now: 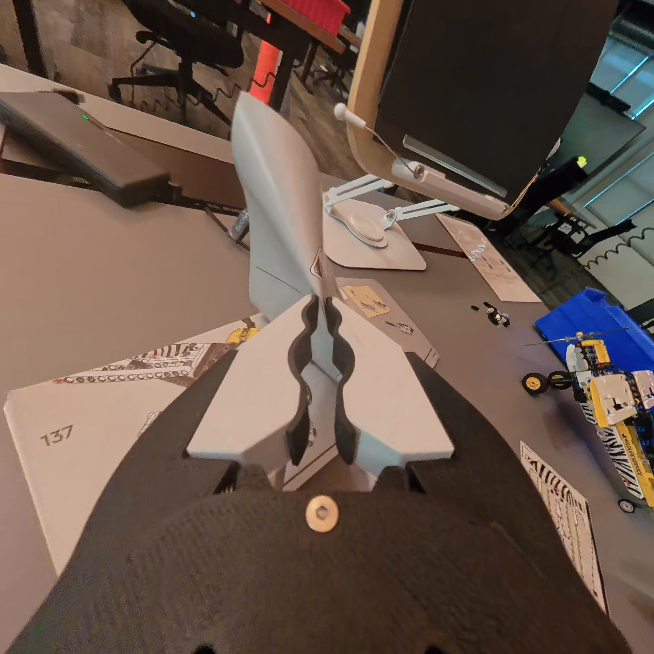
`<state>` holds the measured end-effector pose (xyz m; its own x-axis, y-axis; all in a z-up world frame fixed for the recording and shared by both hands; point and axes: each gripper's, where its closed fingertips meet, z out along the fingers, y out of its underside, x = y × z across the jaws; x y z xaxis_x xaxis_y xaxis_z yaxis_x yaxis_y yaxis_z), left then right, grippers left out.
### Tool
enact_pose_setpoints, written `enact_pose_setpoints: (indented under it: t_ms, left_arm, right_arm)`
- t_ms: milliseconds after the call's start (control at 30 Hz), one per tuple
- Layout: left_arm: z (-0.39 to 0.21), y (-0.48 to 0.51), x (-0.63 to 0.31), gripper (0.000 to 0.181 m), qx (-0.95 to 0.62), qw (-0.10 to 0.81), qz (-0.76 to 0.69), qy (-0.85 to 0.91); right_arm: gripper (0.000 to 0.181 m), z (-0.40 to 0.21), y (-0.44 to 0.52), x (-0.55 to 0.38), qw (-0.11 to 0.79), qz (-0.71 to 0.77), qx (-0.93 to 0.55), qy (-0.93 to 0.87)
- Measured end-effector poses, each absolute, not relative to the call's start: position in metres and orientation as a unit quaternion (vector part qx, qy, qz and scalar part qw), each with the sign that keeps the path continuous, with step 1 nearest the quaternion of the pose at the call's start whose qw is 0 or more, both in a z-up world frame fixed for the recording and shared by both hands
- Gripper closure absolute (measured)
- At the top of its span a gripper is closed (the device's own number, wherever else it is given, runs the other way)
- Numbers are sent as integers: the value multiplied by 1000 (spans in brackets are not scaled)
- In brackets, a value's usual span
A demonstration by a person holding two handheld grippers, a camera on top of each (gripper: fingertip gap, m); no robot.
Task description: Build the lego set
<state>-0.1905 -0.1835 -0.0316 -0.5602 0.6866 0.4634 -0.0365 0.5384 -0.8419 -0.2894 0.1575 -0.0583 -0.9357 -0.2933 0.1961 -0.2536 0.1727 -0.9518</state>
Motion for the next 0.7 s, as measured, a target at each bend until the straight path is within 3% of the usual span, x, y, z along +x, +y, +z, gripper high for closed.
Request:
enact_pose_setpoints:
  t_ms: [267,700]
  left_arm:
    - [-25,-193,-158,154,-162,459,439,-755]
    - [-9,-203,-117,145,-93,497,479,-717]
  right_arm:
    - [163,-49,156,-295,0,-643,-171,747]
    - [165,-31,161,-312,67,-684,-111,718]
